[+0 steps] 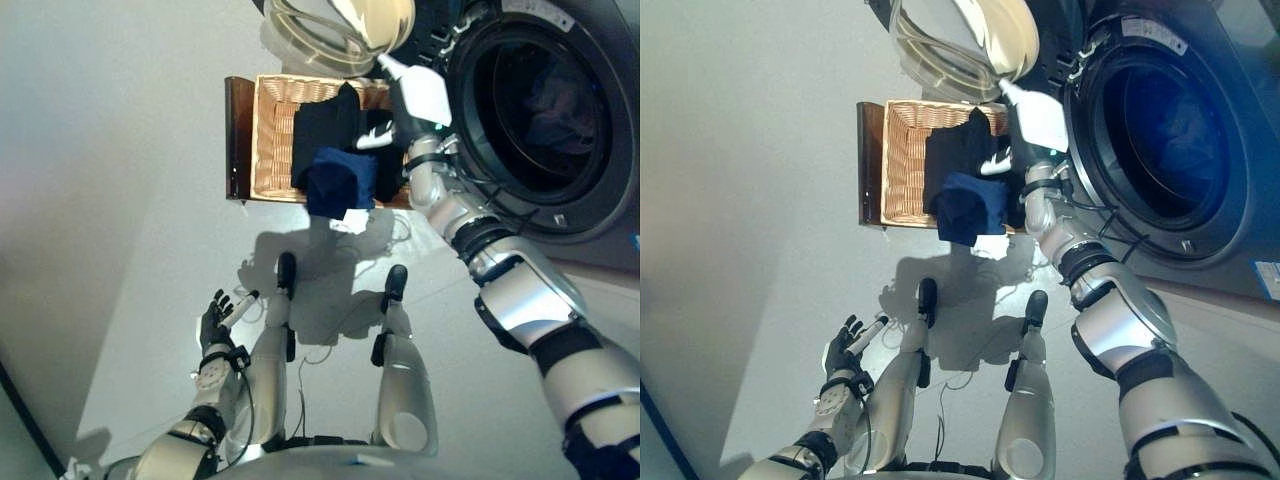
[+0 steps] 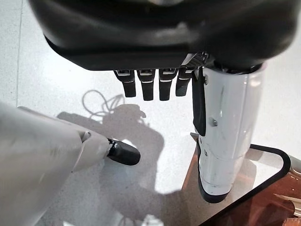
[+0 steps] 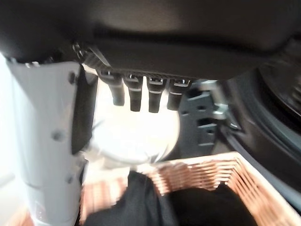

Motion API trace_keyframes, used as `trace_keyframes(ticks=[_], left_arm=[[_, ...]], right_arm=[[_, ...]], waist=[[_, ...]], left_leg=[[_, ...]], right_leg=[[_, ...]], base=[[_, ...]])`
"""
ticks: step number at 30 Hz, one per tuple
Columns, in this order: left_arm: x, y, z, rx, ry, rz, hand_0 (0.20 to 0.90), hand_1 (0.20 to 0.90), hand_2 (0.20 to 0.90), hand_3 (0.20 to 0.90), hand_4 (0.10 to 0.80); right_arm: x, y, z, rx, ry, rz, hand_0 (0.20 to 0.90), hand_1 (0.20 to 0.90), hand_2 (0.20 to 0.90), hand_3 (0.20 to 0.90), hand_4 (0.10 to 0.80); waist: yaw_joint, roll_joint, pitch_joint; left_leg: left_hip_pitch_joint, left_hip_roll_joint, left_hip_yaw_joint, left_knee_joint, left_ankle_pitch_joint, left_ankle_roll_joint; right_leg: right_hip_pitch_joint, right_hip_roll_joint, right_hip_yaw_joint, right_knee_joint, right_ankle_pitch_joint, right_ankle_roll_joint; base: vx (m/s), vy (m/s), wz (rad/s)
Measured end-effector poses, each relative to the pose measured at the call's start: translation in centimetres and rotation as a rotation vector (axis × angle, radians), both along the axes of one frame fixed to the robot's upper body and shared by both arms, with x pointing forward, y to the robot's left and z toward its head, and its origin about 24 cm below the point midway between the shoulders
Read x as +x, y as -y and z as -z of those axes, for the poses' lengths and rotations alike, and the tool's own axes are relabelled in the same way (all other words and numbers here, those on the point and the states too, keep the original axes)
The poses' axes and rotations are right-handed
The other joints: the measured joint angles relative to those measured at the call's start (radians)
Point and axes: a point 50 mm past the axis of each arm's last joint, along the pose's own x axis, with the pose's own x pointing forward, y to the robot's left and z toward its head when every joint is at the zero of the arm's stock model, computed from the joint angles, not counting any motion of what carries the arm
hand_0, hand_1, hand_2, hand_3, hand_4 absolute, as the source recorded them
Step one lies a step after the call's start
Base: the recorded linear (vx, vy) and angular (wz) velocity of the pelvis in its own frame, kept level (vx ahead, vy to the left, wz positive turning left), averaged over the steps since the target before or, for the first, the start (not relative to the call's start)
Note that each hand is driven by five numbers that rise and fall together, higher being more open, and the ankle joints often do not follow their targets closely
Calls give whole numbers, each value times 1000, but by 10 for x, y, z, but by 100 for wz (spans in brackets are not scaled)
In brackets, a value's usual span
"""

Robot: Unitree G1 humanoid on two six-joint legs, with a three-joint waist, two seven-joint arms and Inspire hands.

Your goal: Pick up the clothes and place them into the washing machine

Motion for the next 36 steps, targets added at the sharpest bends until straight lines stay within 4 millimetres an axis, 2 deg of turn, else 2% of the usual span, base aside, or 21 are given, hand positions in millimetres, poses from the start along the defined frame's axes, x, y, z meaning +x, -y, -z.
trace_keyframes(ticks=[5,9,14,20,25,30,36], left_arm=[[3,-5,-2,21,4,3,900,900,900,900,800],[7,-12,-6,29,18,-16,900,900,900,900,800],[13,-16,-10,33,28,-31,900,900,900,900,800],[18,-27,-15,65,42,-42,900,900,900,900,800],[18,-28,-16,69,45,-47,900,900,900,900,800],[23,-30,-20,69,60,-48,900,900,900,900,800],[29,-31,-27,62,104,-53,900,900,900,900,800]], right_arm=[[1,2,15,-330,-29,27,900,900,900,900,800],[0,-5,22,-454,-45,-1,900,900,900,900,800],[-1,-13,29,-520,-72,-29,900,900,900,900,800],[0,-9,33,-532,-107,-13,900,900,900,900,800],[0,-11,32,-578,-97,-18,900,900,900,900,800],[4,-16,19,-688,-56,-16,900,900,900,900,800],[5,-12,15,-786,-53,-7,900,900,900,900,800]], waist=[[22,-1,1],[23,-1,1],[37,-4,2],[46,-24,14],[47,-28,18],[69,-36,29],[75,-35,30]], left_leg=[[-4,2,-4,0,-3,-5],[-19,1,-16,0,1,-4],[-20,2,-20,0,2,-4],[-24,2,-23,0,-1,-10],[-49,6,-45,0,4,-16],[-94,18,-55,0,12,-26],[-113,19,-74,0,17,-27]], right_leg=[[0,2,-6,-5,-1,-1],[0,3,-24,-14,0,-2],[1,4,-26,-15,0,-2],[0,5,-29,-16,0,-2],[-5,11,-53,-21,-1,-3],[-47,25,-59,-22,2,-9],[-53,27,-81,-22,0,-15]], base=[[-1,2,1],[-2,11,9],[-2,1,2],[0,0,0],[-25,-14,10],[-7,-3,2],[-7,-4,8]])
